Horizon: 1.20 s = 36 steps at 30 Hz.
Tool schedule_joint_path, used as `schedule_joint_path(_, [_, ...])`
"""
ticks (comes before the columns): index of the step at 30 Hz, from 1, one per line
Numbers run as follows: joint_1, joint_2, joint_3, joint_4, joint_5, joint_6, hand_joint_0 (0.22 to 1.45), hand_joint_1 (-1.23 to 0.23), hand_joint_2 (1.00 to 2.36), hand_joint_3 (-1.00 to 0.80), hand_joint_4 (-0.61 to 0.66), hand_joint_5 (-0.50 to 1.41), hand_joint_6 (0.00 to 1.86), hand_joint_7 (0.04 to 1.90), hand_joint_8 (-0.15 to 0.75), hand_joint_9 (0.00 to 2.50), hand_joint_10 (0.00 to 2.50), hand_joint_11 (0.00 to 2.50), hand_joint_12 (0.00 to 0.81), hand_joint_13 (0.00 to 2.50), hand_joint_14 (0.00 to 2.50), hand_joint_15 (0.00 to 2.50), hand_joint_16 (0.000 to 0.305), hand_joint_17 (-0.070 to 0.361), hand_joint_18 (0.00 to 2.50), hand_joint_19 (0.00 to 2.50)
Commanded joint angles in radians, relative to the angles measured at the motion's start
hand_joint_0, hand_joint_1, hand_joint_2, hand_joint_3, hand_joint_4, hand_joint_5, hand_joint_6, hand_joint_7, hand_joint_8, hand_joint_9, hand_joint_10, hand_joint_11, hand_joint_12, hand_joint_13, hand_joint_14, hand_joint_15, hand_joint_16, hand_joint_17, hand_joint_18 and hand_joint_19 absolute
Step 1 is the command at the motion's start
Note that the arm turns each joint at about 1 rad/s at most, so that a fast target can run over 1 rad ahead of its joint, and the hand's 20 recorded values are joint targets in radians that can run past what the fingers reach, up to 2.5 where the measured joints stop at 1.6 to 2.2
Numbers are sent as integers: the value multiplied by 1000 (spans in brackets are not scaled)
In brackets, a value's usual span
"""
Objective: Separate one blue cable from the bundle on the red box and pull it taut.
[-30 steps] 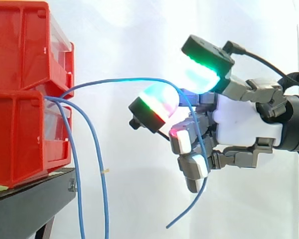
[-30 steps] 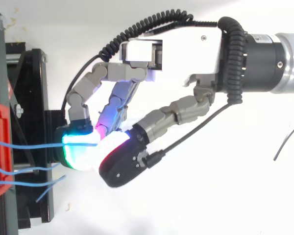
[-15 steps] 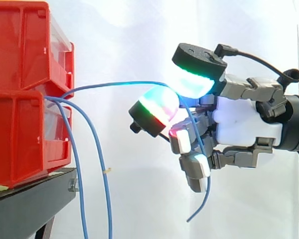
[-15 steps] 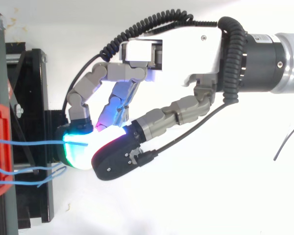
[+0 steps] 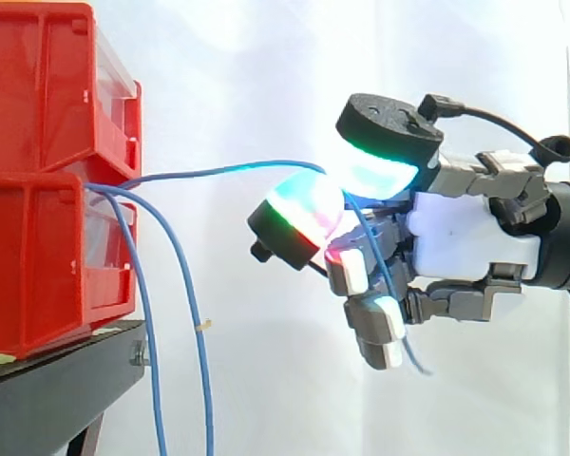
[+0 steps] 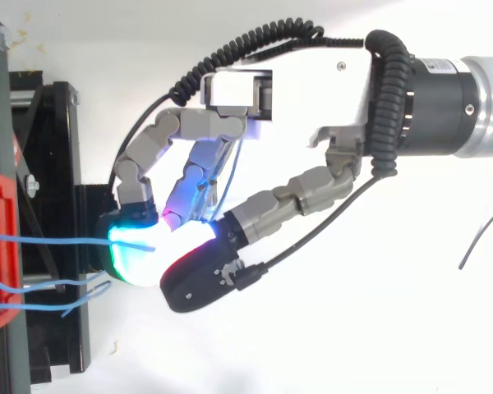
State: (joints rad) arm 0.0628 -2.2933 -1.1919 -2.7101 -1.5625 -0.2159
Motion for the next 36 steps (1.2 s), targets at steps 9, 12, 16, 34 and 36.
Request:
schedule_joint_path(9, [-1, 0, 0, -25, 5, 10, 645, -913, 1024, -40, -44, -53, 939, 790, 243, 1101, 22, 520, 374, 1128, 27, 673, 47, 107, 998, 651])
schedule_joint_path(12, [0, 0, 0, -33, 5, 20, 642, -908, 1022, -38, -37, -51, 940, 781, 246, 1111, 23, 515, 378, 1133, 26, 671, 48, 109, 1006, 645])
schedule_joint_path(16, [0, -2, 0, -57, 7, 56, 634, -898, 1019, -34, -23, -47, 938, 772, 257, 1126, 21, 515, 389, 1141, 26, 667, 51, 115, 1027, 630])
schedule_joint_path(34, [5, 0, 0, -186, 90, 191, 622, -883, 1012, -40, -29, -40, 934, 763, 270, 1158, 22, 508, 405, 1156, 24, 664, 55, 124, 1052, 625])
schedule_joint_path(36, [6, -2, 0, -185, 88, 188, 622, -883, 1011, -45, -28, -40, 934, 763, 271, 1156, 23, 507, 404, 1157, 23, 661, 55, 124, 1050, 619])
